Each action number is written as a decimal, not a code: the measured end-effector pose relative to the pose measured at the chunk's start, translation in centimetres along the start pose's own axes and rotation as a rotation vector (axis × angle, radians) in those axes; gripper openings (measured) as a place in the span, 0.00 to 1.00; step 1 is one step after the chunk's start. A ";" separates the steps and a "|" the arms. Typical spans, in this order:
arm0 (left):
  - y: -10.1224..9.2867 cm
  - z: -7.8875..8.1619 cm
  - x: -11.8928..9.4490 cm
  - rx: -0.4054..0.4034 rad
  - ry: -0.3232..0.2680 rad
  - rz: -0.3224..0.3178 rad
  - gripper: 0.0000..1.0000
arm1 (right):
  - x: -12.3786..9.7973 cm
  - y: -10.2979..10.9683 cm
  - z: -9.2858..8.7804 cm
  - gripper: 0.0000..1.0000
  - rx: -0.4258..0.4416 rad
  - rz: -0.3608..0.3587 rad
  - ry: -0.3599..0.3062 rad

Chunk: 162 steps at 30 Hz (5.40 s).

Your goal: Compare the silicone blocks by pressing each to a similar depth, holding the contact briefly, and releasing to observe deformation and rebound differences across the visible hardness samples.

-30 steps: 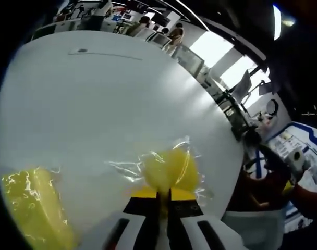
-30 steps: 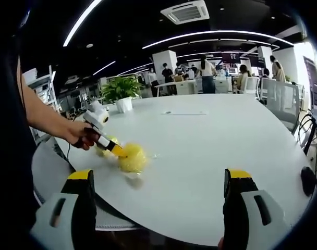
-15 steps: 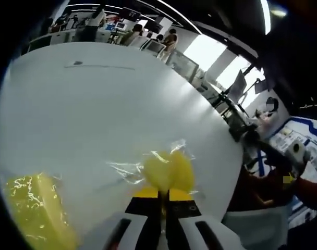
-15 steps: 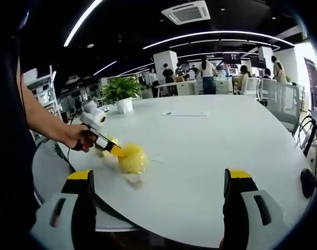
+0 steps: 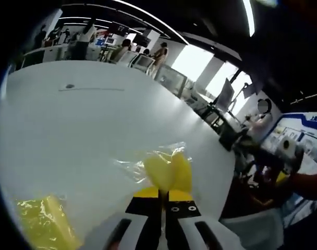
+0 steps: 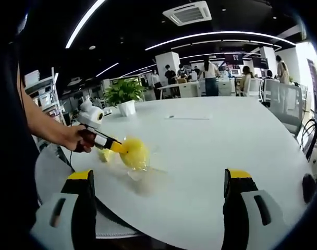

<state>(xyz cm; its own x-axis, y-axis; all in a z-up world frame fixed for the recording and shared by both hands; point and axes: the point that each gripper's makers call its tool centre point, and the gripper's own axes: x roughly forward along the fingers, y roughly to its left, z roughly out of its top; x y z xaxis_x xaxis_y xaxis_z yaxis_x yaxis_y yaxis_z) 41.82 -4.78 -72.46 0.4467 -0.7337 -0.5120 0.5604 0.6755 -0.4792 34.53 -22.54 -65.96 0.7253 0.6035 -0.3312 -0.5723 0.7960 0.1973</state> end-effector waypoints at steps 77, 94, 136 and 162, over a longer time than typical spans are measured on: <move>-13.0 14.0 -16.5 0.399 -0.453 -0.128 0.00 | 7.9 16.4 18.7 0.31 0.002 0.687 -0.047; -12.6 13.9 -16.7 0.401 -0.447 -0.126 0.00 | 8.3 16.6 18.7 0.14 -0.062 0.667 -0.045; -9.7 15.1 -18.6 0.369 -0.474 -0.072 0.07 | 10.4 18.6 19.8 0.00 -0.103 0.685 -0.008; -10.5 15.3 -17.9 0.340 -0.467 -0.082 0.03 | 9.8 18.3 19.8 0.00 -0.121 0.698 -0.010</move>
<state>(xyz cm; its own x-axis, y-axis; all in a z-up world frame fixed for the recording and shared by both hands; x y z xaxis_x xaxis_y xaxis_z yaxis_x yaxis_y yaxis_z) 38.58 0.13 -47.32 0.6098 -0.7888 -0.0770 0.7637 0.6109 -0.2087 38.74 -1.16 -47.27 0.1762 0.9719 -0.1560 -0.9430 0.2121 0.2564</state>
